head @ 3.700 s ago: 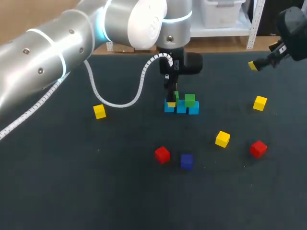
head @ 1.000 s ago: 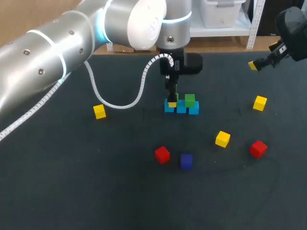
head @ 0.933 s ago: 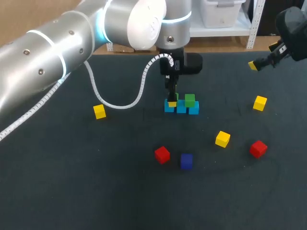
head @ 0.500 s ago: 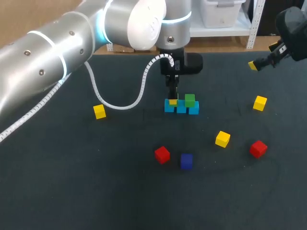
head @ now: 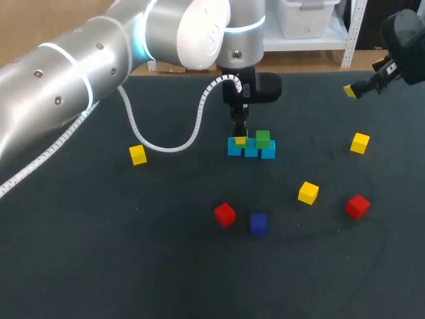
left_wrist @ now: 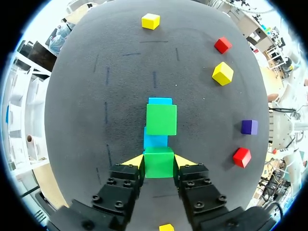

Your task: Place the blue cubes, place green cubes on the blue cubes, place the yellow cubes on the green cubes, then place the red cubes on the yellow cubes, and place purple cube on the red cubes.

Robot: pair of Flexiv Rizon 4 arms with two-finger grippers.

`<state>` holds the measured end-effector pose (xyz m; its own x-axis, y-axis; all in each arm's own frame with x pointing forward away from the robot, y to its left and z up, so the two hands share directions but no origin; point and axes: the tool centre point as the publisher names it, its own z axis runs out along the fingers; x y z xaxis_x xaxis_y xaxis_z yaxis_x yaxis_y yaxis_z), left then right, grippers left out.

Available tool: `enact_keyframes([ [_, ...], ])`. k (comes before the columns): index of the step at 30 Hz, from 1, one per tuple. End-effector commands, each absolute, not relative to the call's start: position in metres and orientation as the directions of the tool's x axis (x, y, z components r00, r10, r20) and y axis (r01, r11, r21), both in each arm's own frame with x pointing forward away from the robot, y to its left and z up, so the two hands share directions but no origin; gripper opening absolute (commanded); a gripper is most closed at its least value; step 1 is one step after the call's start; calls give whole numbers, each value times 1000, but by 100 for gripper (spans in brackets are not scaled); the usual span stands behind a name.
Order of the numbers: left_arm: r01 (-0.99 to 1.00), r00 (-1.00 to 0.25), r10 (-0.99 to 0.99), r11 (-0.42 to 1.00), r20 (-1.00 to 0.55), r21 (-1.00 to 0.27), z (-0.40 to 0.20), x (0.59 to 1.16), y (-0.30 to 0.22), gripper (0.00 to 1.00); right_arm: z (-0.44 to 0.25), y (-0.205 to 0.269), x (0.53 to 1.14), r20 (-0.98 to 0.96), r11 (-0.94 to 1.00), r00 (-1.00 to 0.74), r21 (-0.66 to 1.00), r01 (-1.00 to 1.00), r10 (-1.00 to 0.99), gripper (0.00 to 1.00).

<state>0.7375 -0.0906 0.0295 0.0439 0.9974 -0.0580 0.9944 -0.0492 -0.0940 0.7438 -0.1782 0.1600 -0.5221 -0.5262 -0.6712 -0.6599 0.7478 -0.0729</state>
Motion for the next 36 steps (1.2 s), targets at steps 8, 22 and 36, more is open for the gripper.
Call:
enact_keyframes([
  [8, 994, 46, 998, -51, -51, -93, 29, 740, -93, 22, 161, -178, 743, -670, 749, -523, -74, -659, -526, 100],
  [22, 995, 40, 998, -44, -44, -89, 28, 741, -94, 44, 161, -178, 743, -670, 749, -523, -74, -659, -526, 100],
  [36, 998, -22, 993, 16, -117, -53, 64, 732, -79, 100, 161, -178, 743, -670, 749, -523, -74, -659, -526, 100],
])
